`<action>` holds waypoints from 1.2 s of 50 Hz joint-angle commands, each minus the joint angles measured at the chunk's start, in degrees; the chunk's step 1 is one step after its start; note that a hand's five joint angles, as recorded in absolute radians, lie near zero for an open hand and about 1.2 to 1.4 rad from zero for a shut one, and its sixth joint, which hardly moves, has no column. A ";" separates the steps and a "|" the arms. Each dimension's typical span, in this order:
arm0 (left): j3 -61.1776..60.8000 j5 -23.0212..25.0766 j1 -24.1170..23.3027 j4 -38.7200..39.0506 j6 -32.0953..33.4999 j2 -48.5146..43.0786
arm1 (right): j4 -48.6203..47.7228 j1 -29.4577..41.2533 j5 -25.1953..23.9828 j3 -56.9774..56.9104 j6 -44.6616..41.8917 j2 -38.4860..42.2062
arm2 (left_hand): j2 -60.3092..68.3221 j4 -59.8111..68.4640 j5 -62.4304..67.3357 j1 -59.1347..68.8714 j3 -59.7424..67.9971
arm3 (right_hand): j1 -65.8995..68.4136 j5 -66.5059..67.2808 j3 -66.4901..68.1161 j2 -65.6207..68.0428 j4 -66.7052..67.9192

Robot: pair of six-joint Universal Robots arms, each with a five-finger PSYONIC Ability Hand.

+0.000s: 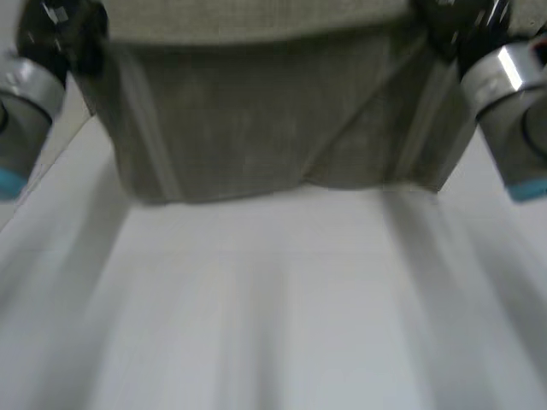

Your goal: Fold the towel.

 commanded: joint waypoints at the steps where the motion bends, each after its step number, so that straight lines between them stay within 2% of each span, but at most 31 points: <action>1: 1.88 -1.55 -0.40 11.73 -4.13 8.50 | -1.06 -0.39 0.45 -0.89 7.38 -5.01 | 4.42 -3.18 4.26 4.98 -2.57 | 4.72 4.08 -1.87 6.85 -3.05; 4: -0.14 0.74 0.13 10.85 -4.48 8.94 | 0.89 -0.40 -0.26 0.79 7.30 -5.36 | 4.42 -3.18 4.26 4.98 -2.57 | 4.72 4.08 -1.87 6.85 -3.05; 6: -2.25 2.58 0.30 10.77 -4.48 8.58 | 3.86 -0.74 -2.79 5.25 6.60 -5.89 | 4.42 -3.18 4.26 4.98 -2.57 | 4.72 4.08 -1.87 6.85 -3.05; 8: -7.58 6.17 0.30 10.68 -4.21 8.24 | 4.49 -1.09 -3.76 7.97 6.16 -5.97 | 4.42 -3.18 4.26 4.98 -2.57 | 4.72 4.08 -1.87 6.85 -3.05; 12: -14.03 8.21 0.39 10.94 -3.86 7.88 | 4.76 -3.21 -4.74 14.94 4.93 -6.68 | 4.42 -3.18 4.26 4.98 -2.57 | 4.72 4.08 -1.87 6.85 -3.05; 14: -17.54 8.65 0.74 11.21 -3.51 7.62 | 4.41 -5.31 -5.44 23.16 3.61 -7.64 | 4.42 -3.18 4.26 4.98 -2.57 | 4.72 4.08 -1.87 6.85 -3.05; 16: -24.28 9.00 2.14 11.20 -1.85 6.57 | 4.23 -5.66 -5.53 26.95 3.09 -7.82 | 4.42 -3.18 4.26 4.98 -2.57 | 4.72 4.08 -1.87 6.85 -3.05; 20: -30.29 9.61 3.29 11.38 1.15 4.28 | 4.49 -5.93 -5.70 36.01 1.85 -8.00 | 4.42 -3.18 4.26 4.98 -2.57 | 4.72 4.08 -1.87 6.85 -3.05; 22: -34.66 12.24 4.16 11.38 5.26 2.44 | 4.67 -6.02 -5.88 38.30 1.94 -8.00 | 4.42 -3.18 4.26 4.98 -2.57 | 4.72 4.08 -1.87 6.85 -3.05; 25: -36.26 13.48 4.87 11.03 7.74 1.73 | 5.02 -6.02 -6.40 41.82 1.94 -7.82 | 4.42 -3.18 4.26 4.98 -2.57 | 4.72 4.08 -1.87 6.85 -3.05; 29: -38.98 14.89 6.63 10.68 12.04 0.67 | 5.37 -5.58 -5.88 43.42 2.03 -7.56 | 4.42 -3.18 4.26 4.98 -2.57 | 4.72 4.08 -1.87 6.85 -3.05; 35: -39.78 14.98 6.72 9.72 12.05 1.46 | 7.12 -5.40 -5.00 43.51 3.69 -7.56 | 4.42 -3.18 4.26 4.98 -2.57 | 4.72 4.08 -1.87 6.85 -3.05; 36: -39.78 14.98 6.72 9.71 12.05 1.46 | 7.65 -5.32 -4.57 43.42 4.57 -7.64 | 4.42 -3.18 4.26 4.98 -2.57 | -10.37 -11.01 -1.87 -8.25 -3.05; 37: -39.78 14.98 6.72 9.28 11.96 1.55 | 7.66 -5.32 -4.56 43.42 4.58 -7.65 | 4.42 -3.18 4.26 4.98 -2.57 | -10.52 -11.17 -1.87 -8.40 -3.05; 38: -39.78 14.98 6.81 8.92 11.96 1.81 | 8.00 -5.32 -3.87 43.33 5.88 -7.65 | 4.42 -3.18 4.26 4.98 -2.57 | -20.68 -21.33 -1.87 -18.56 -3.05; 41: -39.78 14.89 6.98 8.83 12.05 1.99 | 8.10 -5.32 -2.46 42.98 9.13 -7.56 | 4.42 -3.18 4.26 4.98 -2.57 | -23.97 -24.61 -1.87 -21.84 -3.05; 47: -39.43 14.45 7.95 8.74 11.96 1.99 | 8.27 -5.58 -0.61 41.67 14.32 -6.94 | 4.42 -3.18 4.26 4.98 -2.57 | -25.33 -25.97 -1.87 -23.20 -3.05; 60: -39.51 14.27 9.53 8.66 12.05 2.08 | 8.53 -7.25 -0.69 41.14 15.38 -5.01 | 4.42 -3.18 4.26 4.98 -2.57 | -23.98 -24.63 -1.87 -21.86 -3.05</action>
